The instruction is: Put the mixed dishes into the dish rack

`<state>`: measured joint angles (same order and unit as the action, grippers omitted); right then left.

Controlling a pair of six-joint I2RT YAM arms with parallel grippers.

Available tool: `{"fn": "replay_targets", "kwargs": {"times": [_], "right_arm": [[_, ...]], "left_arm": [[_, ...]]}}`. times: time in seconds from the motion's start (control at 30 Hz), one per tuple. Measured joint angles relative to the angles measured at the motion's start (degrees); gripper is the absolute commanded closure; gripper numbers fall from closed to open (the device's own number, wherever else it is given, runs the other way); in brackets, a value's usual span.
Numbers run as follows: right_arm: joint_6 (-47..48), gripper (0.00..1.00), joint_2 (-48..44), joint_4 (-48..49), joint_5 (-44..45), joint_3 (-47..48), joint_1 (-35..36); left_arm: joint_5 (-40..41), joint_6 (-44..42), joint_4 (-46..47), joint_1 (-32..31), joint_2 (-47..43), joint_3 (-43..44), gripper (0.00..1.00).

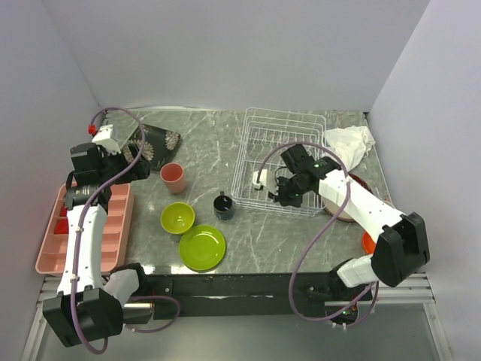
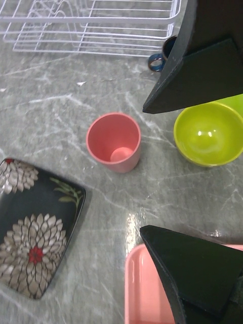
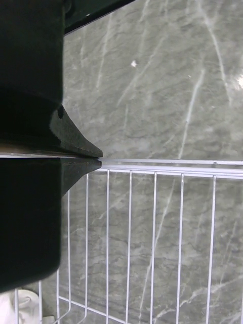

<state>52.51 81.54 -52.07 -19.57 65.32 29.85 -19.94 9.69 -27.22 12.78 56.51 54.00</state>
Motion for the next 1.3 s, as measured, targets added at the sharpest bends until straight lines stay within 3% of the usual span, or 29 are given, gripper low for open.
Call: {"fn": "replay_targets", "kwargs": {"times": [0.33,1.0,1.13,1.3], "right_arm": [[6.47,1.0,-6.73,-1.92,0.59,-5.38,0.15],[4.33,1.0,-14.58,-4.74,2.16,-10.54,7.21],[1.64,0.59,-14.64,-4.26,3.17,-10.51,7.67],[-2.93,0.47,-14.71,-5.27,4.13,-9.6,8.17]], "left_arm": [[-4.33,-4.35,-0.72,-3.61,2.27,0.74,0.01],[-5.25,-10.43,-2.71,-9.55,5.6,3.52,0.01],[-5.18,-12.76,-4.17,-11.52,6.69,5.66,0.0],[-3.76,-15.61,-6.86,-13.86,9.03,8.81,0.01]]}}
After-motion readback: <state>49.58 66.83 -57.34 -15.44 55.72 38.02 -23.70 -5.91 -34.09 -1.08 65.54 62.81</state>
